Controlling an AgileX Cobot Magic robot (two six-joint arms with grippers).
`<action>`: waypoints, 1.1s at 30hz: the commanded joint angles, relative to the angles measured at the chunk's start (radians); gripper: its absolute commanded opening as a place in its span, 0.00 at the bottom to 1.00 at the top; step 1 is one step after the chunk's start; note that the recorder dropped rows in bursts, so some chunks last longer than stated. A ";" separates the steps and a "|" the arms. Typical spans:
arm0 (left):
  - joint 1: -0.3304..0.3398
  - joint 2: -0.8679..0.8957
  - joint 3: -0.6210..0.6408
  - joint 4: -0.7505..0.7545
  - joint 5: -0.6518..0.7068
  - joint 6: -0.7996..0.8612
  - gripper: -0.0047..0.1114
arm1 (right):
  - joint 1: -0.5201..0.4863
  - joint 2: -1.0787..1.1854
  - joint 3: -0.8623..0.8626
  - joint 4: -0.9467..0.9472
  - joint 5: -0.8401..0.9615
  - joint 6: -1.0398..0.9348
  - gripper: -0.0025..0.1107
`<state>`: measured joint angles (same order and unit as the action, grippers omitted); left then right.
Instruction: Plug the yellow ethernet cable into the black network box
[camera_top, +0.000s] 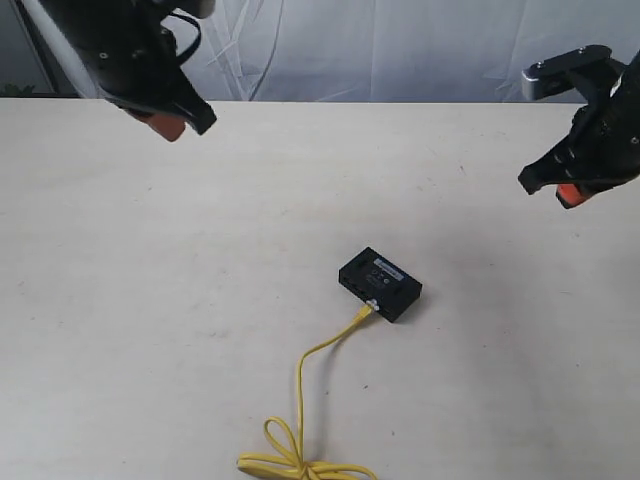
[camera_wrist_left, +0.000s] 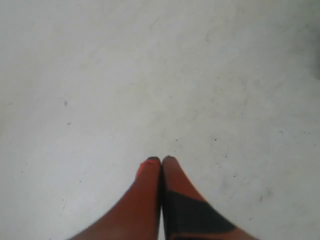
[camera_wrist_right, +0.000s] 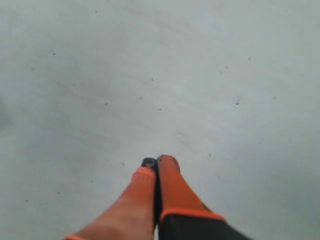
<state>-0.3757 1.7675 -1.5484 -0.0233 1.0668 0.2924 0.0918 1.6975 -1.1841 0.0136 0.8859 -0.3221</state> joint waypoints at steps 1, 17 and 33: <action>0.063 -0.109 0.090 -0.031 -0.067 -0.010 0.04 | -0.063 -0.046 0.004 0.096 0.009 0.013 0.01; 0.088 -0.617 0.511 -0.027 -0.485 -0.058 0.04 | -0.150 -0.518 0.181 0.156 -0.249 0.013 0.01; 0.088 -1.001 0.769 -0.028 -0.697 -0.098 0.04 | -0.150 -0.903 0.423 0.156 -0.477 0.013 0.01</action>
<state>-0.2905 0.8171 -0.8142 -0.0472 0.4117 0.2140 -0.0526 0.8446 -0.7949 0.1696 0.4508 -0.3110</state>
